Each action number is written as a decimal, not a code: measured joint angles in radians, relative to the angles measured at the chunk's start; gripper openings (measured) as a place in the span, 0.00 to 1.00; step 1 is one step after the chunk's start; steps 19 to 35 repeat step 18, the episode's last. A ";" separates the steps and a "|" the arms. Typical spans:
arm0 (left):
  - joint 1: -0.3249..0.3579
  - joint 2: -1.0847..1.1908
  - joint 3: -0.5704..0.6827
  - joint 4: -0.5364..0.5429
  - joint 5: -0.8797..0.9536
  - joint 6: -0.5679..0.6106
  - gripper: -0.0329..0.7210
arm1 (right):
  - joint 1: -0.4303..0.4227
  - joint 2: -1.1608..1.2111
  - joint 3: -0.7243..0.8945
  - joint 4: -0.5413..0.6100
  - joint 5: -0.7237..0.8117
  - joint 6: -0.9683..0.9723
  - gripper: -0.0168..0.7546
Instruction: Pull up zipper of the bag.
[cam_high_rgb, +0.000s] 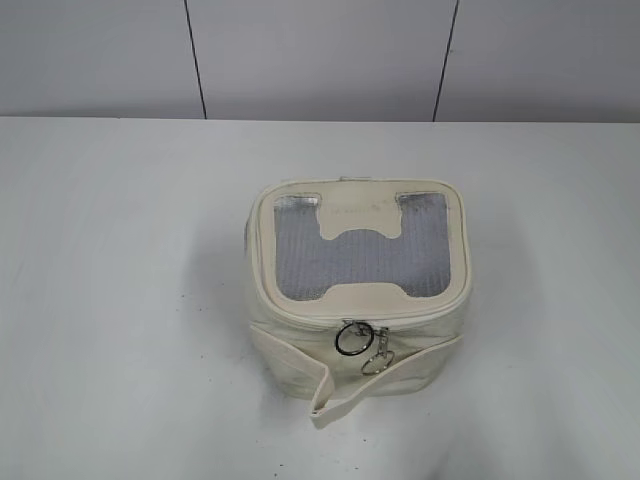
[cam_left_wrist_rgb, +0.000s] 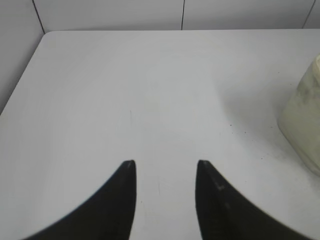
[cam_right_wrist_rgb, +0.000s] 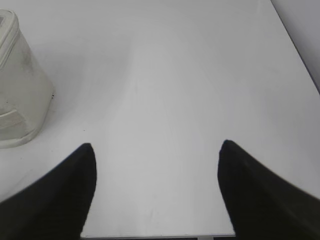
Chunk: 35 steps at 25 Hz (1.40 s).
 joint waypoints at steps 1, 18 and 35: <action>0.000 0.000 0.000 0.000 0.000 0.000 0.45 | 0.000 0.000 0.000 0.000 0.000 0.000 0.78; 0.000 0.000 0.000 0.000 0.000 0.001 0.45 | 0.000 0.000 0.000 0.000 0.000 0.000 0.78; 0.000 0.000 0.000 0.000 0.000 0.001 0.45 | 0.000 0.000 0.000 0.000 0.000 0.000 0.78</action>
